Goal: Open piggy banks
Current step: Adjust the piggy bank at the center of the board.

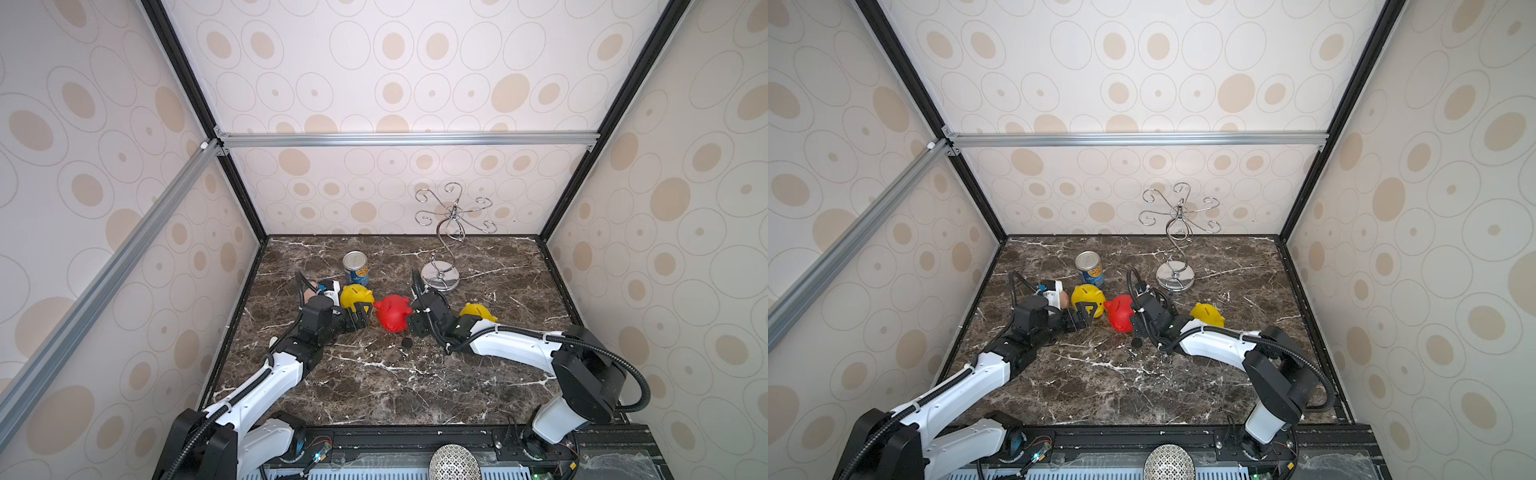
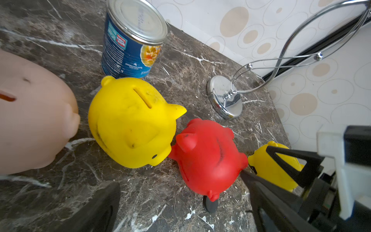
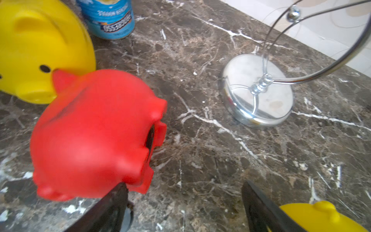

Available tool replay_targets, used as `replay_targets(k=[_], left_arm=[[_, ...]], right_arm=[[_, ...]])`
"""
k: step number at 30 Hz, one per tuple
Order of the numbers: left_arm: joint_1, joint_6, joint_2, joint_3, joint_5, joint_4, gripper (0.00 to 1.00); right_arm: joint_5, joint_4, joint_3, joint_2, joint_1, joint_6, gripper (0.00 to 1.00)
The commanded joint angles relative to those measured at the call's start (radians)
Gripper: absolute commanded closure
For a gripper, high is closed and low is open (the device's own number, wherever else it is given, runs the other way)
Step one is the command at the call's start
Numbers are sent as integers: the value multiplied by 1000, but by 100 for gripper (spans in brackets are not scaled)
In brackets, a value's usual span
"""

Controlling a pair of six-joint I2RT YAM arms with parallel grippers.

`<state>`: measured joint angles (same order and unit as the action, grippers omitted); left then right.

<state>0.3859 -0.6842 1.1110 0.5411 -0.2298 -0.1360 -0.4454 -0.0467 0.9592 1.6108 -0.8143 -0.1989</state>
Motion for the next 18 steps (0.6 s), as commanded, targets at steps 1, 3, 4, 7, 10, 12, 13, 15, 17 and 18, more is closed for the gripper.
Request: replay_targets(k=[1, 3, 4, 7, 10, 12, 13, 15, 17, 18], left_arm=[[27, 50, 43, 61, -50, -18, 0], [47, 64, 76, 92, -50, -11, 0], [57, 70, 93, 107, -52, -12, 1], [75, 71, 135, 142, -45, -28, 1], [88, 77, 198, 186, -55, -34, 1], [103, 87, 247, 221, -63, -27, 3], [113, 95, 271, 242, -61, -21, 4], [130, 105, 308, 269, -39, -2, 5], [143, 109, 339, 285, -27, 8, 7], [148, 110, 349, 287, -18, 8, 7]], right_arm=[[-17, -51, 15, -27, 35, 9, 10], [3, -44, 10, -46, 44, 10, 11], [11, -45, 12, -54, 44, 11, 12], [40, -57, 11, -67, 45, -6, 13], [96, -43, -6, -84, 44, -29, 14], [133, -20, -18, -80, 44, -42, 15], [157, -11, -20, -73, 44, -46, 15], [203, 12, -22, -51, 45, -52, 17], [240, 34, -25, -28, 47, -62, 18], [254, 44, -25, -20, 47, -62, 19]])
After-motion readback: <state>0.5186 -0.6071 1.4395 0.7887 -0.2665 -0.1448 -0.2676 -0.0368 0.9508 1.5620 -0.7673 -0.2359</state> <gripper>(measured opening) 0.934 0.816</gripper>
